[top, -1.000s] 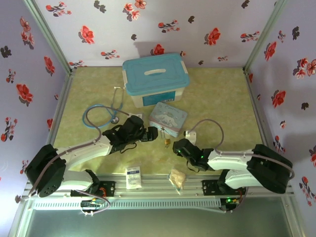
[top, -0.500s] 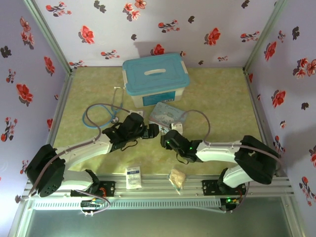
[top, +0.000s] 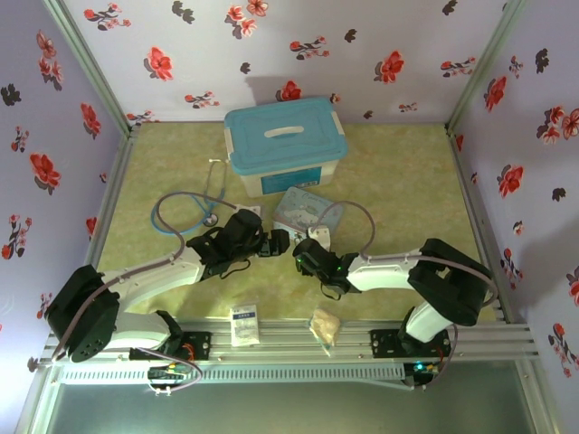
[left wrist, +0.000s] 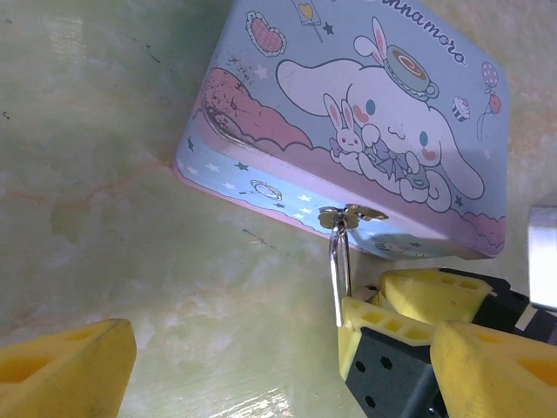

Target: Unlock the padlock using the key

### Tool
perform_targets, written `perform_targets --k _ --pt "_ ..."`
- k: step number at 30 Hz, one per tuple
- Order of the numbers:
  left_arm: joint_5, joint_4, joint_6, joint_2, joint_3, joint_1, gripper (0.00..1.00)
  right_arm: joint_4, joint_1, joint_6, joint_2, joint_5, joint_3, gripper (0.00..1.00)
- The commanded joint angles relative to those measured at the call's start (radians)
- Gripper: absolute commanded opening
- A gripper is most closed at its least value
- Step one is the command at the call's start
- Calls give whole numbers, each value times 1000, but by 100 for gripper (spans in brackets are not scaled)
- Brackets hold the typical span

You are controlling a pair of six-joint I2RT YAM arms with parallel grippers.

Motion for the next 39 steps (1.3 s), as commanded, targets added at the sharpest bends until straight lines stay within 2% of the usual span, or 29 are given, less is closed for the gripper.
perform_targets --k 1,5,10,16,21,25,28,34,36,39 --pt "2 15 10 -8 -1 8 88 -27 6 -25 46 35 9 43" --pt "1 15 13 -7 2 8 88 -83 6 -11 79 73 35 37" --pt "3 13 17 -1 4 9 88 -53 6 24 39 68 -20 30" --pt "1 19 14 16 8 11 88 -97 5 67 -28 79 -75 27" --pt "2 20 15 27 17 11 88 -165 0 168 -105 87 -146 27" --pt "12 34 16 54 29 11 88 -222 -20 237 -176 91 -193 28" --pt "34 72 20 101 51 11 88 -177 -47 286 -204 45 -220 28" --pt "39 98 55 195 138 8 87 -131 -35 376 -157 -10 -172 31" --pt "39 106 54 203 146 9 86 -135 -34 376 -148 -17 -164 33" --pt "39 117 47 196 136 7 86 -167 -41 352 -158 -31 -161 45"
